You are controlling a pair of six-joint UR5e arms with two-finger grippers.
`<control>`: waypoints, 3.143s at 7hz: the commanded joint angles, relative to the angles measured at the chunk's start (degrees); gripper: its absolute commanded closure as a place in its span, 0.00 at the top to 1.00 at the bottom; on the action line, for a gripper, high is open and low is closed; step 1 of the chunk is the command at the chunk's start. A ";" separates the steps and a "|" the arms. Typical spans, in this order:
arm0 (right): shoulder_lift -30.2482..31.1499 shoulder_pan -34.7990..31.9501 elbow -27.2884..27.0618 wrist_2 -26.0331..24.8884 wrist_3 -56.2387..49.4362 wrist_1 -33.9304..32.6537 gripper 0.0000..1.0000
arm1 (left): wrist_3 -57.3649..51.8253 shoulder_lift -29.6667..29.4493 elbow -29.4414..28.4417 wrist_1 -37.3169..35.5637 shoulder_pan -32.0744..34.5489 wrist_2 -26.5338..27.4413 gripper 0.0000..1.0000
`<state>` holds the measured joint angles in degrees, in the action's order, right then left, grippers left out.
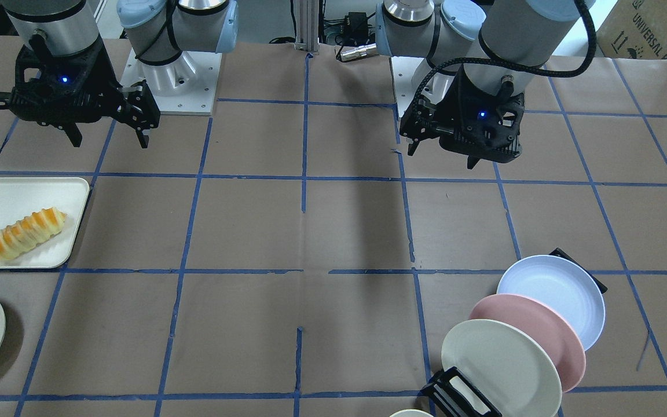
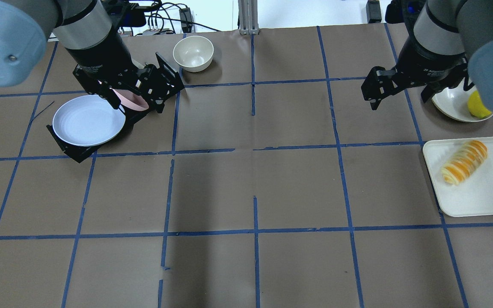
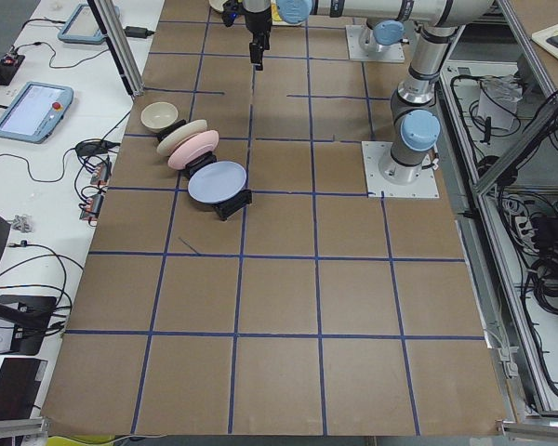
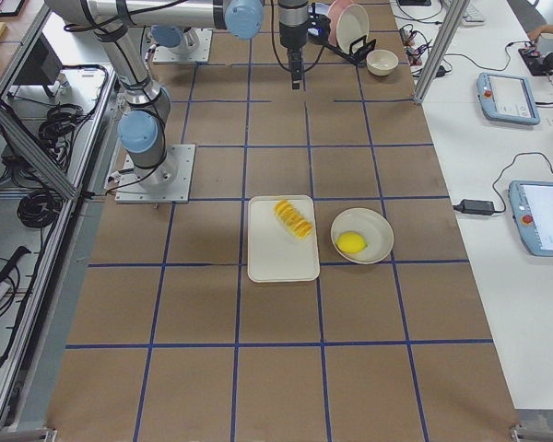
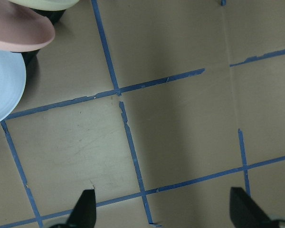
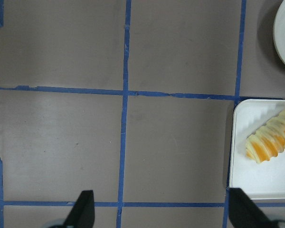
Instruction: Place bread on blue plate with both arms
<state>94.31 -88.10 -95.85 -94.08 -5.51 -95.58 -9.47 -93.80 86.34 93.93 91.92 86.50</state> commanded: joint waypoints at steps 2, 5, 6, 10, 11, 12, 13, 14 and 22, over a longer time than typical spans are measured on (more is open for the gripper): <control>0.43 0.03 -0.22 0.04 0.50 0.48 0.91 | -1.86 -0.06 -0.12 -0.06 -1.48 0.16 1.00; -0.18 3.87 -0.57 -0.05 -9.19 -0.83 0.88 | -30.70 -1.81 -1.53 -1.03 -19.95 -0.18 1.00; -1.40 8.60 -3.27 0.04 -18.05 -4.66 0.88 | -37.57 -3.82 -1.44 -1.11 -26.64 -0.45 1.00; -6.14 25.93 -13.05 0.22 -21.04 -18.40 0.87 | -46.07 -22.94 -12.47 -7.77 -31.81 -0.89 1.00; -9.20 26.91 -13.22 0.39 -20.95 -20.42 0.86 | -46.16 -27.53 -17.30 -7.79 -31.81 -0.98 1.00; -12.97 28.66 -13.31 0.31 -20.77 -23.83 0.86 | -45.99 -32.45 -21.53 -7.79 -31.20 -1.59 1.00; -17.01 31.03 -13.40 0.74 -20.77 -27.08 0.77 | -45.90 -37.37 -24.18 -7.88 -31.02 -3.51 1.00; -19.66 32.01 -13.49 0.83 -20.77 -29.29 0.78 | -45.90 -41.07 -25.60 -8.14 -30.84 -3.79 1.00; -23.39 32.72 -16.03 0.05 -20.42 -34.40 0.82 | -42.56 -42.34 -24.38 -7.27 -28.73 -3.26 0.11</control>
<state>70.69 -55.62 -111.15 -93.47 -26.06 -129.46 -52.22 -136.45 62.26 86.64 63.19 83.16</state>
